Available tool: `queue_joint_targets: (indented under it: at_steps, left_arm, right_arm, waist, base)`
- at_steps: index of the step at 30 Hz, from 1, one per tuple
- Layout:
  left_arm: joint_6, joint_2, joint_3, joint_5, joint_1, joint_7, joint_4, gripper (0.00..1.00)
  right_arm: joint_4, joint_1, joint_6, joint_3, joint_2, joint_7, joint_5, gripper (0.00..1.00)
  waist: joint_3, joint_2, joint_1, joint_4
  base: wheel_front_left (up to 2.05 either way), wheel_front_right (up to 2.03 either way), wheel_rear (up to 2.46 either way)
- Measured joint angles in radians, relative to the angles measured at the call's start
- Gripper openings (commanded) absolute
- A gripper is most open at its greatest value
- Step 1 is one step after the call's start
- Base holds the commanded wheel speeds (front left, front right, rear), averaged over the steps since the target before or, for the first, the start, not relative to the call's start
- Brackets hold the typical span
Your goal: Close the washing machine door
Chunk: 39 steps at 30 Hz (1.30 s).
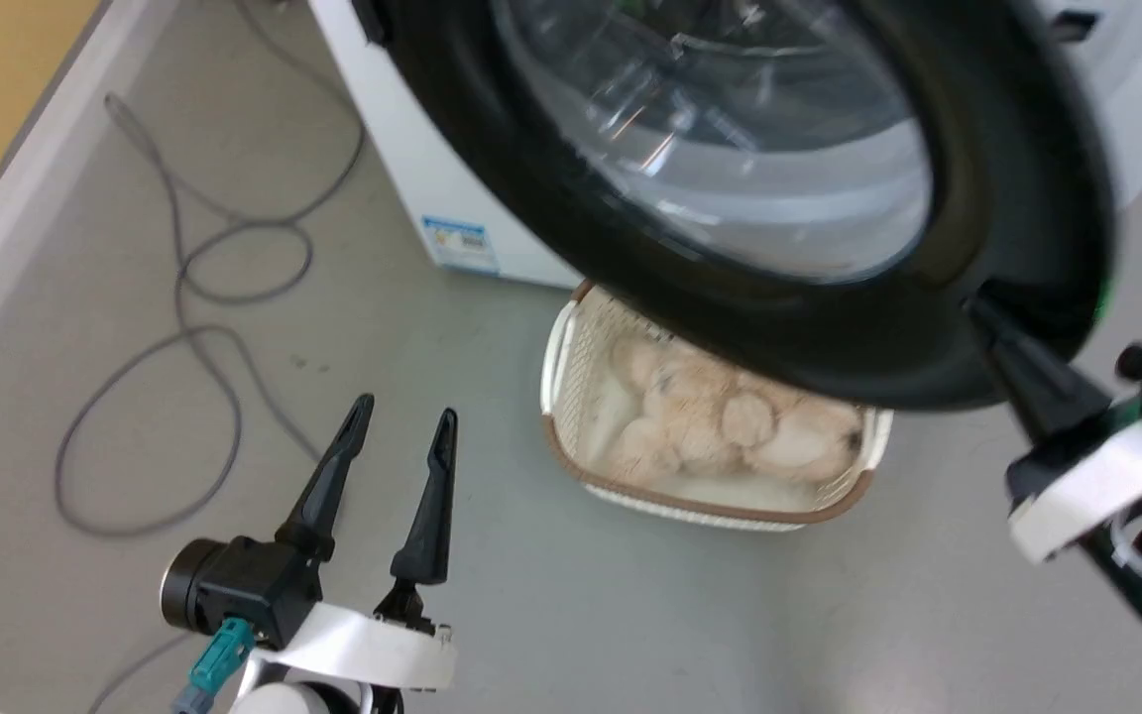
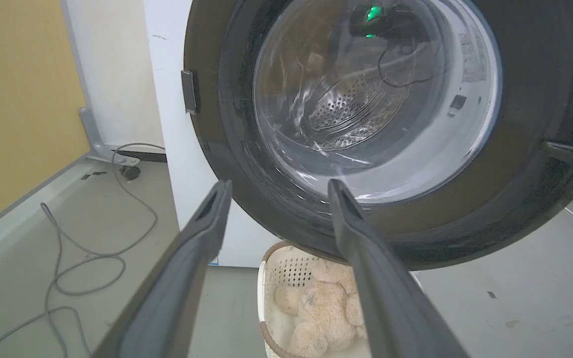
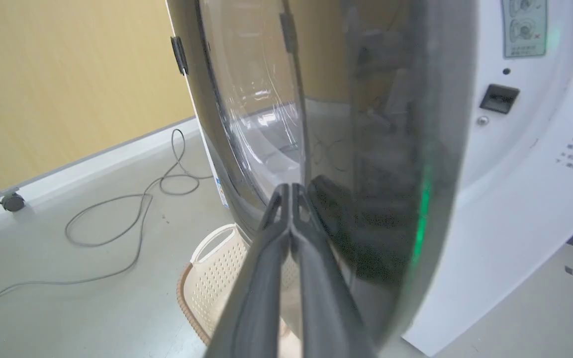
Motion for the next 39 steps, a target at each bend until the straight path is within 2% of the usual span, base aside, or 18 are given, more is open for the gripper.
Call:
queue_joint_targets:
  at_steps: [10,14,15,20,30,34,39]
  left_arm:
    - [-0.018,-0.03,0.009,0.016,-0.042,0.0,-0.014,1.0]
    - [-0.025,-0.039,0.017,0.016,-0.062,0.0,-0.018,1.0]
    - [-0.026,-0.044,0.024,0.016,-0.072,0.0,-0.019,1.0]
    - [-0.026,-0.048,0.033,0.014,-0.074,0.0,-0.017,1.0]
    - [-0.028,-0.049,0.057,0.015,-0.074,0.0,0.002,1.0]
    - [-0.027,-0.05,0.071,0.014,-0.071,0.0,0.023,1.0]
    - [-0.027,-0.049,0.076,0.044,-0.032,0.0,0.08,1.0]
  right_arm:
    - [0.157,-0.211,0.001,-0.046,-0.076,0.036,0.094,0.0]
    - [0.23,-0.308,0.001,-0.083,-0.08,0.059,0.12,0.0]
    - [0.289,-0.374,0.001,-0.116,-0.08,0.072,0.129,0.0]
    - [0.374,-0.444,0.008,-0.157,-0.073,0.073,0.126,0.0]
    - [0.407,-0.416,0.0,-0.136,-0.038,-0.011,0.139,0.0]
    - [0.362,-0.323,0.0,-0.094,-0.017,-0.049,0.145,0.0]
    - [0.28,-0.15,0.0,-0.105,0.039,-0.094,0.149,0.0]
  waist:
    - [0.097,0.0,0.0001,0.05]
    - [0.129,0.0,0.0,0.066]
    - [0.144,0.0,0.0001,0.078]
    - [0.153,0.0,0.0001,0.089]
    - [0.082,0.0,0.0001,0.052]
    - [0.036,-0.0001,0.0001,0.019]
    - [-0.038,0.0,0.0,-0.025]
  base:
    - [0.0,0.0,0.0]
    - [0.0,0.0,0.0]
    - [0.0,0.0,0.0]
    - [0.0,0.0,0.0]
    - [0.0,0.0,0.0]
    - [0.0,0.0,0.0]
    - [0.0,0.0,0.0]
